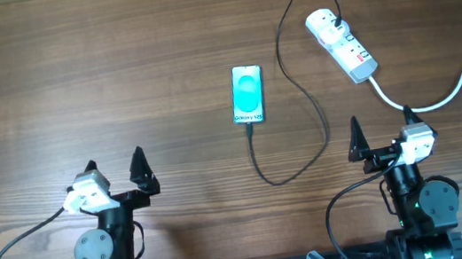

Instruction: Plug charger to phone and switch on socket

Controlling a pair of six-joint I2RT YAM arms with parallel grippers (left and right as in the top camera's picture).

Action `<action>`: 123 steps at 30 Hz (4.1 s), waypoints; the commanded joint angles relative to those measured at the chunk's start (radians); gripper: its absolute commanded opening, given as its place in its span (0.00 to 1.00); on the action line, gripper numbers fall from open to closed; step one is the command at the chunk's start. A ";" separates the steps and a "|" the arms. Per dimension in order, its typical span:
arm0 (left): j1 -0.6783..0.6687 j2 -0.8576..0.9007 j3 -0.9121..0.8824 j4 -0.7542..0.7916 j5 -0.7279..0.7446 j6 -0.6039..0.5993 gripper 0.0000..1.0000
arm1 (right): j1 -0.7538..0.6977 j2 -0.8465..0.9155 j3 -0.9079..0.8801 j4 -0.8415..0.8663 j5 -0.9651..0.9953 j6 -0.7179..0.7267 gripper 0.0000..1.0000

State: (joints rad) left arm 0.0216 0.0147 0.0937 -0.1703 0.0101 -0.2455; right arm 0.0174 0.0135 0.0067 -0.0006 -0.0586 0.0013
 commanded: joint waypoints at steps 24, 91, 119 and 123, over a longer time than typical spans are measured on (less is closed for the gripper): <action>0.014 -0.011 -0.088 0.099 -0.044 0.167 1.00 | 0.001 -0.010 -0.001 0.001 0.010 -0.008 1.00; 0.014 -0.011 -0.088 0.096 -0.003 0.286 1.00 | 0.001 -0.010 -0.001 0.002 0.010 -0.039 1.00; 0.014 -0.010 -0.088 0.096 -0.003 0.287 1.00 | 0.001 -0.010 -0.001 0.001 0.010 -0.039 1.00; 0.014 -0.010 -0.088 0.096 -0.003 0.287 1.00 | 0.001 -0.010 -0.001 0.002 0.010 -0.040 1.00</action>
State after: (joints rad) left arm 0.0284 0.0135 0.0154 -0.0753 -0.0021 0.0330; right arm 0.0174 0.0135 0.0067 -0.0002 -0.0589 -0.0254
